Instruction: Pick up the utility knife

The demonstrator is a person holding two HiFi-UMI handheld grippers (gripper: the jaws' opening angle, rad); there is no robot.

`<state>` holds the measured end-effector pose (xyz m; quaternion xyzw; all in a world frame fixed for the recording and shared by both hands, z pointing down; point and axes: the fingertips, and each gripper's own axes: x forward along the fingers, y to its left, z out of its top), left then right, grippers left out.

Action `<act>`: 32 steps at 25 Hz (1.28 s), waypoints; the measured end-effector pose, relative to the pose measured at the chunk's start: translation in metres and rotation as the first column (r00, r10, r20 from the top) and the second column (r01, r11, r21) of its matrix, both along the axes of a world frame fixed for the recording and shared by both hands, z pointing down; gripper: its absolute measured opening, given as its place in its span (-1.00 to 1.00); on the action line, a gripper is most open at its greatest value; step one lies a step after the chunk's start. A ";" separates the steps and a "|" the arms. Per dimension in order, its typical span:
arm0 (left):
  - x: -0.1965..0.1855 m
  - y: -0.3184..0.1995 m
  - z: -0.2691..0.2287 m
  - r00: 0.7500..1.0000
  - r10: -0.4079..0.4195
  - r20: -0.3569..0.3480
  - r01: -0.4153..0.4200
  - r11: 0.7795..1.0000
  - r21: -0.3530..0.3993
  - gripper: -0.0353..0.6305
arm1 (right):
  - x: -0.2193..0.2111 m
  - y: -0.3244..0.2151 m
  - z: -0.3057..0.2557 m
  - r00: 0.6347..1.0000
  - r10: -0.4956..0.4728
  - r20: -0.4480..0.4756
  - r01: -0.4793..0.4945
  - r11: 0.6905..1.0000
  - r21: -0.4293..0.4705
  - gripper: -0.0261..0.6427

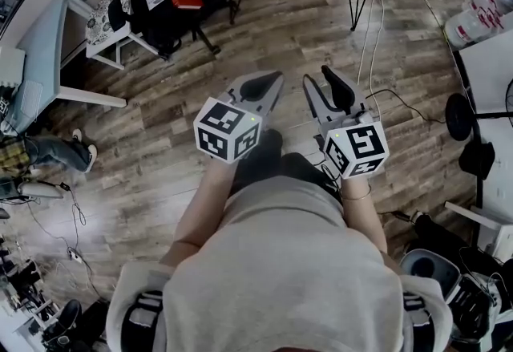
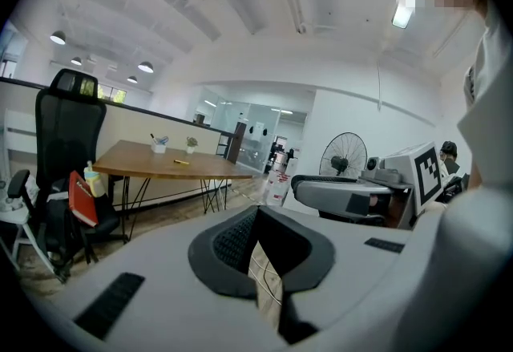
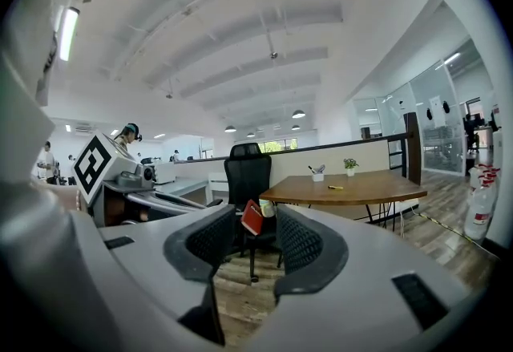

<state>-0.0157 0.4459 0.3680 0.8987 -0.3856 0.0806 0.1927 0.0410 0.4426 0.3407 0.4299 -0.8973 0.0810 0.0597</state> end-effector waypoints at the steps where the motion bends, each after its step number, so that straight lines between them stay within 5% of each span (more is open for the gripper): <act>1: -0.001 -0.001 0.001 1.000 -0.001 0.001 0.001 1.000 -0.004 -0.85 | 0.001 -0.001 0.001 1.000 0.005 -0.003 -0.005 1.000 -0.004 -0.44; 10: -0.006 -0.035 0.016 1.000 0.000 -0.012 -0.001 0.999 -0.038 -0.85 | 0.010 -0.039 0.016 0.998 0.066 -0.019 -0.067 0.997 -0.039 -0.29; 32: -0.020 -0.286 0.002 0.990 0.130 -0.046 -0.129 0.992 0.013 -0.85 | -0.017 -0.274 0.011 0.986 0.149 -0.077 -0.151 0.988 -0.019 -0.29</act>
